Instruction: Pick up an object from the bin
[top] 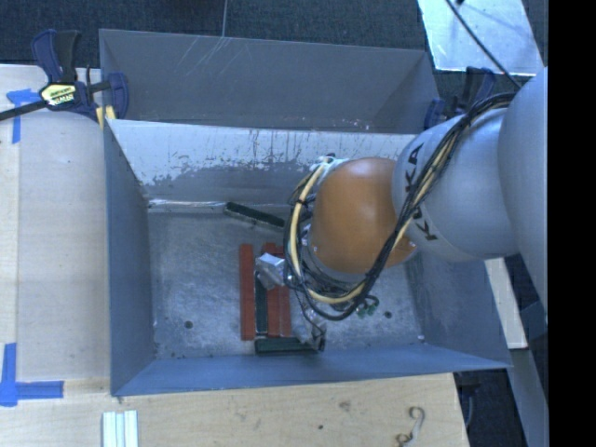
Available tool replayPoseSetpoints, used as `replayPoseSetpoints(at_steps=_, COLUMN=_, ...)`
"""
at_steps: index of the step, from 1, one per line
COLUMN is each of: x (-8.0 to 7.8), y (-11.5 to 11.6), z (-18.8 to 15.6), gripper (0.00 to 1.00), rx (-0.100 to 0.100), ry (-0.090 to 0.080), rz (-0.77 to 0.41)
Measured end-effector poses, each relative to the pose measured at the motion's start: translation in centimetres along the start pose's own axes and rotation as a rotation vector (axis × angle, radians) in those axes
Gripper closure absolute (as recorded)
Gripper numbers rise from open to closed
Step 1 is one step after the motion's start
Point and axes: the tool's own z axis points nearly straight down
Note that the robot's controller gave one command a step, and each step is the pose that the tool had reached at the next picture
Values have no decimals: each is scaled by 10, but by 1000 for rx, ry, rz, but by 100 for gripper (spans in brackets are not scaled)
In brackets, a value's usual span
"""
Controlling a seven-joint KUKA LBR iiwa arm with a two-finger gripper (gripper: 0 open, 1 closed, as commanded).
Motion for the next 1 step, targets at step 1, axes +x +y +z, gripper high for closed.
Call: replayPoseSetpoints(at_steps=1, x=9, y=8, z=-30, gripper=0, rx=0, ry=-3, rz=-321)
